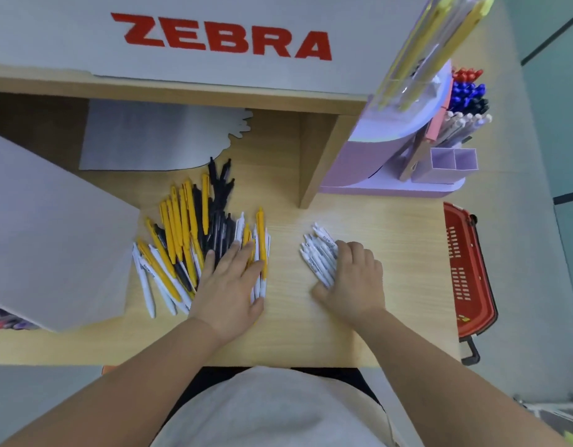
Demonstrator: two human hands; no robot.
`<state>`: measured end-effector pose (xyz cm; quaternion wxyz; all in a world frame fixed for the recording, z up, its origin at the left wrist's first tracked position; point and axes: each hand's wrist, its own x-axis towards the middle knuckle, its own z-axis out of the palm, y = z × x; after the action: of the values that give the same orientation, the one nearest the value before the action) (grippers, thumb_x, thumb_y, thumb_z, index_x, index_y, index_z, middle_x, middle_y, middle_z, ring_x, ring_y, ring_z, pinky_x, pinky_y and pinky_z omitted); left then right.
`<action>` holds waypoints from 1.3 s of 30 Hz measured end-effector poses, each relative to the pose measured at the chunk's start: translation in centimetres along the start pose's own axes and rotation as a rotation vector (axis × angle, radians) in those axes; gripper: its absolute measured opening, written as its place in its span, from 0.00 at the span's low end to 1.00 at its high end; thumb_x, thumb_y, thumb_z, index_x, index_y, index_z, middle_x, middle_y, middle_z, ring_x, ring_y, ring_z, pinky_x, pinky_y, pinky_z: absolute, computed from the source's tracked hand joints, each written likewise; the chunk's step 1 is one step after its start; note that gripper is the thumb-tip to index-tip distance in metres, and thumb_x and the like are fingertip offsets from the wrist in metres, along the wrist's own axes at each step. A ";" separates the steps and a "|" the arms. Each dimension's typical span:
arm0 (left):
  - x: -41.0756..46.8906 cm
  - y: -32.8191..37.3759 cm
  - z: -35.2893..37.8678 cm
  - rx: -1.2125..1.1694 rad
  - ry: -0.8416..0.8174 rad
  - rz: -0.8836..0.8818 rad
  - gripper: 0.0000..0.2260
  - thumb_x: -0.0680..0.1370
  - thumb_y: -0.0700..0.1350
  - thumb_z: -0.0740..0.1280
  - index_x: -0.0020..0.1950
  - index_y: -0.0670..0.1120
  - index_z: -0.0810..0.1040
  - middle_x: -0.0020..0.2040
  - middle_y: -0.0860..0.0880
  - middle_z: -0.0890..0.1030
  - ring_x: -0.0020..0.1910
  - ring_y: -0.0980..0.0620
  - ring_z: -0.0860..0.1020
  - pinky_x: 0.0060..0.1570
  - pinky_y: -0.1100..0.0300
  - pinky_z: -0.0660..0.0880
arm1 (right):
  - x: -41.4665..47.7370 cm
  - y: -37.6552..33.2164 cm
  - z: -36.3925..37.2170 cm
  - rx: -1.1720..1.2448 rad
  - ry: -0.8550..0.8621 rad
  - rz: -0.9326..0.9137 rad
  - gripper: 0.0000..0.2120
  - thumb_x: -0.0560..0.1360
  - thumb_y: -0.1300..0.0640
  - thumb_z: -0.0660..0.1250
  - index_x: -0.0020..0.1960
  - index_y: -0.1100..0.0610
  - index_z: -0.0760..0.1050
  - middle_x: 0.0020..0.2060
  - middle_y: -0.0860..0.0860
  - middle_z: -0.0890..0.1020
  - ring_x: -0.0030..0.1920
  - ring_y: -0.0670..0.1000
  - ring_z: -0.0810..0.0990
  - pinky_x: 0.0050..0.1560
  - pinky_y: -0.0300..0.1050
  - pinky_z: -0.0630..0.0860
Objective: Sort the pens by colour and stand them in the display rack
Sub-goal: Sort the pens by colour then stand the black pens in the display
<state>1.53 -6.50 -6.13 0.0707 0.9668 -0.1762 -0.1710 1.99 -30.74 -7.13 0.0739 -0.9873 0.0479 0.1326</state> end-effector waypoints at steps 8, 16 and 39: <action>1.0 2.6 0.4 0.025 -0.020 -0.163 0.32 0.75 0.61 0.63 0.76 0.47 0.66 0.80 0.47 0.58 0.80 0.45 0.50 0.75 0.37 0.47 | 3.7 4.9 -2.3 -0.188 -0.068 -0.175 0.45 0.64 0.37 0.62 0.74 0.60 0.61 0.57 0.54 0.73 0.55 0.57 0.72 0.56 0.52 0.70; 2.3 4.1 0.6 0.021 0.033 -0.291 0.25 0.71 0.56 0.72 0.64 0.46 0.78 0.74 0.43 0.68 0.76 0.41 0.61 0.71 0.35 0.57 | 8.2 7.7 -4.6 -0.258 -0.160 -0.405 0.47 0.65 0.35 0.65 0.77 0.57 0.55 0.62 0.52 0.69 0.60 0.56 0.69 0.61 0.50 0.66; 2.0 2.9 0.2 -0.185 0.222 -0.222 0.10 0.71 0.47 0.77 0.47 0.43 0.83 0.41 0.47 0.80 0.41 0.44 0.79 0.39 0.51 0.79 | 4.0 6.3 -3.7 0.148 0.162 -0.395 0.21 0.67 0.47 0.66 0.58 0.53 0.78 0.58 0.54 0.77 0.60 0.61 0.74 0.59 0.56 0.69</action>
<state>2.26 -9.93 -6.35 0.1592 0.9826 -0.0429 -0.0853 6.02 -37.84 -5.55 0.1665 -0.9768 -0.1312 0.0319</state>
